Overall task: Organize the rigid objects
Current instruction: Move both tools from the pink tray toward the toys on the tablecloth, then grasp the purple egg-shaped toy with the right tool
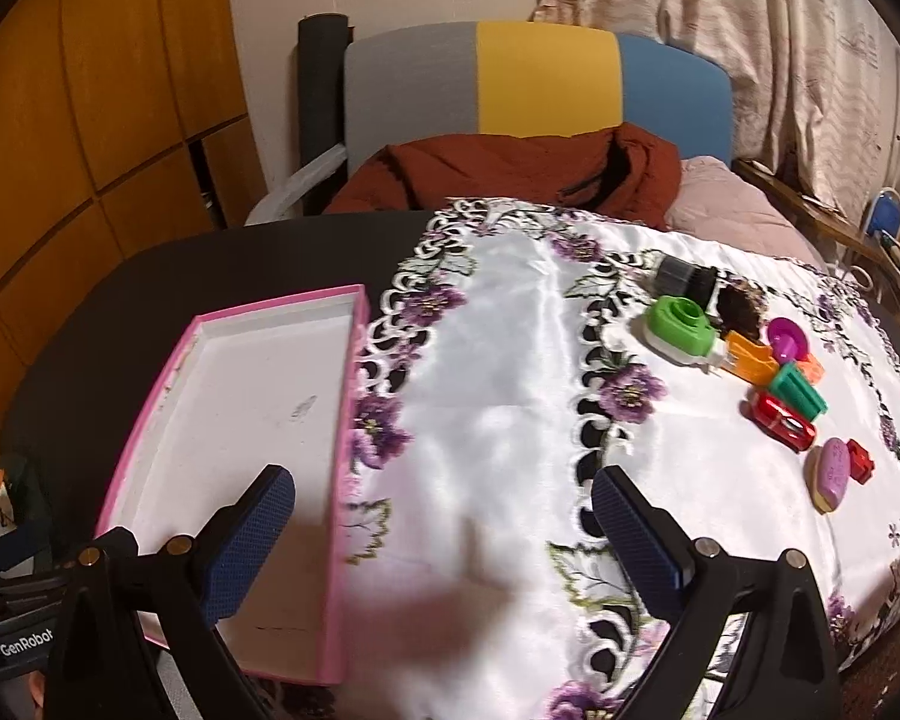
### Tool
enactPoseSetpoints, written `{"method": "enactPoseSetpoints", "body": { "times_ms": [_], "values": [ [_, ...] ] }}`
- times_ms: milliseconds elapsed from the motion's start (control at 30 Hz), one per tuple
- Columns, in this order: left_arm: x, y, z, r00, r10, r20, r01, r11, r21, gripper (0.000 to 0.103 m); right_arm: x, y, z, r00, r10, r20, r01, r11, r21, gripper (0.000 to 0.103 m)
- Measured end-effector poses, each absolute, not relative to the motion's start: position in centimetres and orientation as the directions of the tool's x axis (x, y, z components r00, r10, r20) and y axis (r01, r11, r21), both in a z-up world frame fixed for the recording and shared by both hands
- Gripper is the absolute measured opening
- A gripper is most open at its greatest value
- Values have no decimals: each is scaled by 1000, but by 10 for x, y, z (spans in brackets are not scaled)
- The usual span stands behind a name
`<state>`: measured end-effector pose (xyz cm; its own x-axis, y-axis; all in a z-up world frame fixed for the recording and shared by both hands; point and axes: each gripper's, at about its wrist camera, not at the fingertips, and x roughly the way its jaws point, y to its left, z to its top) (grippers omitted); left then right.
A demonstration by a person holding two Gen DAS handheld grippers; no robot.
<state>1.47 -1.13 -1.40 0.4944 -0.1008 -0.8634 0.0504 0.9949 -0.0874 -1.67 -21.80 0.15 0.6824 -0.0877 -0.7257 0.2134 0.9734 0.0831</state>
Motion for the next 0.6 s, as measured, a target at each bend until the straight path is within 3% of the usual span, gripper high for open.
{"method": "enactPoseSetpoints", "body": {
  "times_ms": [200, 600],
  "values": [
    [15, -38, -10, 461, -206, -863, 146, 977, -155, 103, -28, -244, 1, 687, -112, -718, 265, 959, 104, 101],
    [17, -95, -8, 463, -200, -863, 258, 962, -85, 103, -46, -313, -10, 633, -193, -750, 411, 904, 115, 92]
  ]
}}
